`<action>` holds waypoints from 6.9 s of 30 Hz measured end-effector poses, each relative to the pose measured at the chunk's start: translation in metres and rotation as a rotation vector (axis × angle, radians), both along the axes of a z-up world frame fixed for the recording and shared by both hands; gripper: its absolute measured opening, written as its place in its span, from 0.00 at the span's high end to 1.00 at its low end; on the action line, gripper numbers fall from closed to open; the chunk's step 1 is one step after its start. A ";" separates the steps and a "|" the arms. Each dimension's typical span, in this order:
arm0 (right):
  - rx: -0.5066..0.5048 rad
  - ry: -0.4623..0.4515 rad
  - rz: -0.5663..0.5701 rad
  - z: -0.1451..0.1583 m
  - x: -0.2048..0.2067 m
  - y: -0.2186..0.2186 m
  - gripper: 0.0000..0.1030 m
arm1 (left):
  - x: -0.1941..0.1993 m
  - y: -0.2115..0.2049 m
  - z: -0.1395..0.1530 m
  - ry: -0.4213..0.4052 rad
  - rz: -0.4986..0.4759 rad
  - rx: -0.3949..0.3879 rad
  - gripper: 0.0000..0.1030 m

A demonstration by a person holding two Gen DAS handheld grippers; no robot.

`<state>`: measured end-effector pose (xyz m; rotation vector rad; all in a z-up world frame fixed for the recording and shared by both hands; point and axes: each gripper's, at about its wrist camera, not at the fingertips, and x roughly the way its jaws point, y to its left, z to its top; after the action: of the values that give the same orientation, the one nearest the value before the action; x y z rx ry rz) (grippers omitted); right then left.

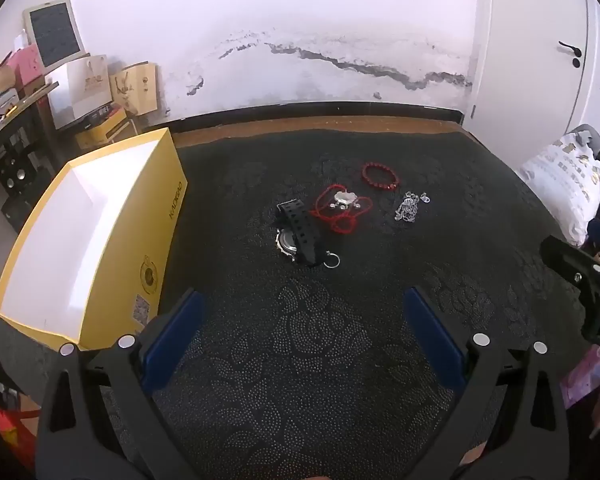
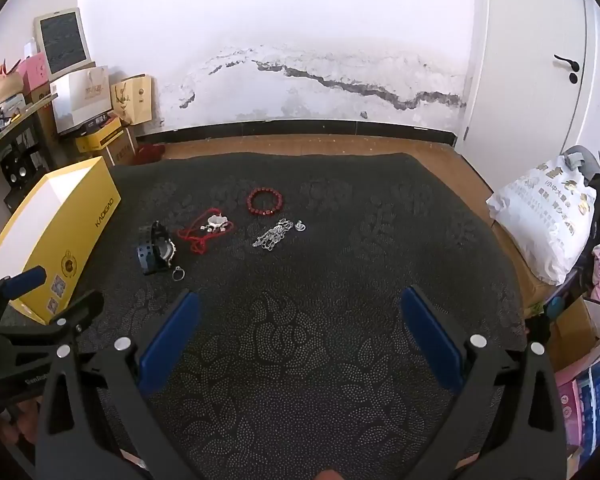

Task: Organize jewelry

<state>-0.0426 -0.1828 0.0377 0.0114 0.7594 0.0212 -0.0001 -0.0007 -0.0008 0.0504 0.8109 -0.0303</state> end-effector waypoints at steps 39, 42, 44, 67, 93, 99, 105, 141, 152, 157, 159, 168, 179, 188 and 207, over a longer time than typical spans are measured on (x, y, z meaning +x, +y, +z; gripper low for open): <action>-0.014 0.008 0.001 -0.001 0.002 0.001 0.06 | 0.003 -0.008 0.000 0.018 -0.002 -0.013 0.05; -0.015 0.006 0.002 -0.002 0.001 -0.001 0.06 | 0.003 -0.003 0.000 0.017 -0.003 -0.017 0.05; -0.014 0.005 0.003 -0.002 0.001 -0.001 0.06 | 0.003 -0.003 -0.001 0.015 -0.005 -0.016 0.05; -0.013 0.003 0.006 -0.003 0.000 -0.003 0.06 | 0.003 -0.006 -0.001 0.016 -0.009 -0.016 0.05; -0.013 0.001 0.007 -0.003 0.000 -0.003 0.06 | 0.004 -0.007 -0.003 0.021 -0.007 -0.021 0.05; -0.013 0.000 0.007 -0.003 0.000 -0.003 0.06 | 0.004 -0.006 -0.003 0.021 -0.007 -0.022 0.05; -0.012 0.000 0.008 -0.002 0.000 -0.003 0.06 | 0.004 -0.005 -0.004 0.025 -0.002 -0.026 0.05; 0.083 0.058 0.018 -0.015 0.032 -0.016 0.06 | 0.085 -0.011 -0.062 0.148 0.041 -0.063 0.05; 0.151 0.101 0.045 -0.022 0.054 -0.015 0.06 | 0.138 0.009 -0.093 0.196 0.117 -0.030 0.05; 0.158 0.102 0.065 -0.024 0.058 -0.009 0.06 | 0.151 0.012 -0.113 0.208 0.113 -0.007 0.05; 0.164 0.105 0.071 -0.024 0.060 -0.007 0.06 | 0.151 0.012 -0.114 0.194 0.104 -0.003 0.05; 0.139 0.111 0.081 -0.029 0.065 0.000 0.06 | 0.146 0.019 -0.101 0.194 0.116 -0.013 0.52; -0.054 0.219 0.296 -0.064 0.091 0.013 0.06 | 0.107 0.027 -0.026 0.149 0.045 -0.050 0.52; -0.135 0.279 0.412 -0.129 0.159 0.018 0.06 | 0.107 0.029 -0.020 0.183 -0.001 -0.127 0.52; -0.048 0.247 0.436 -0.133 0.212 0.002 0.32 | 0.119 0.022 -0.025 0.219 -0.033 -0.141 0.52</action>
<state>0.1697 -0.1809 -0.0958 -0.2008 0.9970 0.4233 0.1191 0.0210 -0.0255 -0.0743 1.0244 -0.1261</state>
